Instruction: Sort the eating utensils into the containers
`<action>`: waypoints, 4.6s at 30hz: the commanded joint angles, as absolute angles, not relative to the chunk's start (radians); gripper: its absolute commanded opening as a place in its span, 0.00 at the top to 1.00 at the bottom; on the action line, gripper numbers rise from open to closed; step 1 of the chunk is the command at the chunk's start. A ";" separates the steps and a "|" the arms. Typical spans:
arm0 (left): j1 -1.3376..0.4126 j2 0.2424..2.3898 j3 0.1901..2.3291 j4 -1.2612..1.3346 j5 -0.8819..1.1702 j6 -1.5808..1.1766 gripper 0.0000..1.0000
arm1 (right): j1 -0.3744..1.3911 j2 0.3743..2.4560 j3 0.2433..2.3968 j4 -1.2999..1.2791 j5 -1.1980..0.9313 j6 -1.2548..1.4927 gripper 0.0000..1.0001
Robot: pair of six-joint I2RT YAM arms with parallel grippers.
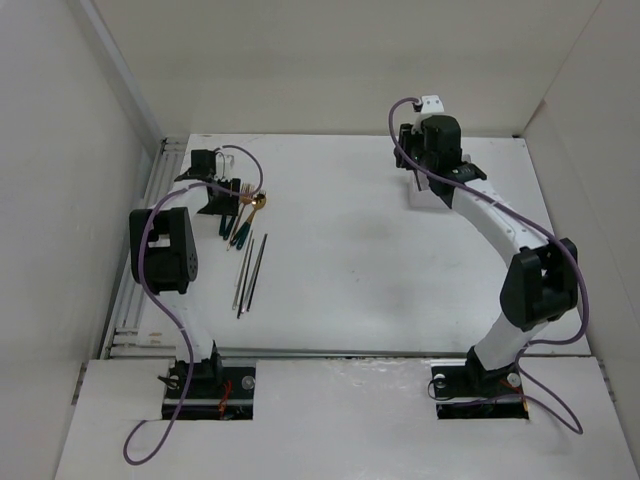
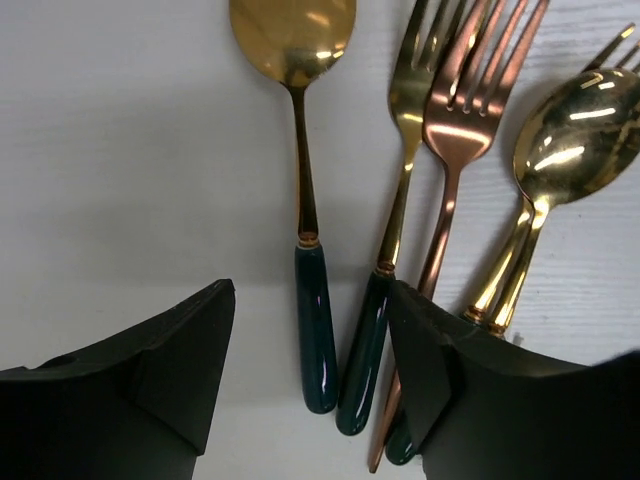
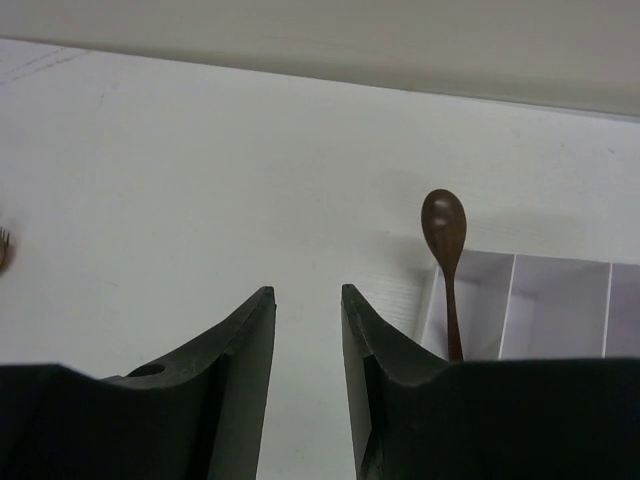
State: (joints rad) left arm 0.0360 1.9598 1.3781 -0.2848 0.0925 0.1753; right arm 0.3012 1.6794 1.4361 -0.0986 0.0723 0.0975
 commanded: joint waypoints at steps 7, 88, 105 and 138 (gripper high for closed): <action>0.040 1.989 1.437 -0.259 0.063 0.156 0.52 | 0.299 1.638 1.460 -0.078 0.041 0.069 0.62; -0.227 1.485 1.582 -0.142 0.733 -0.120 0.26 | 0.546 1.908 1.692 0.540 -0.624 0.569 1.00; -0.126 1.466 1.396 -0.193 0.338 0.008 0.00 | 0.206 1.745 1.350 0.051 0.080 -0.015 1.00; -0.087 1.425 1.054 -0.152 0.021 0.117 0.05 | 0.173 1.987 1.528 -0.160 0.189 -0.020 0.64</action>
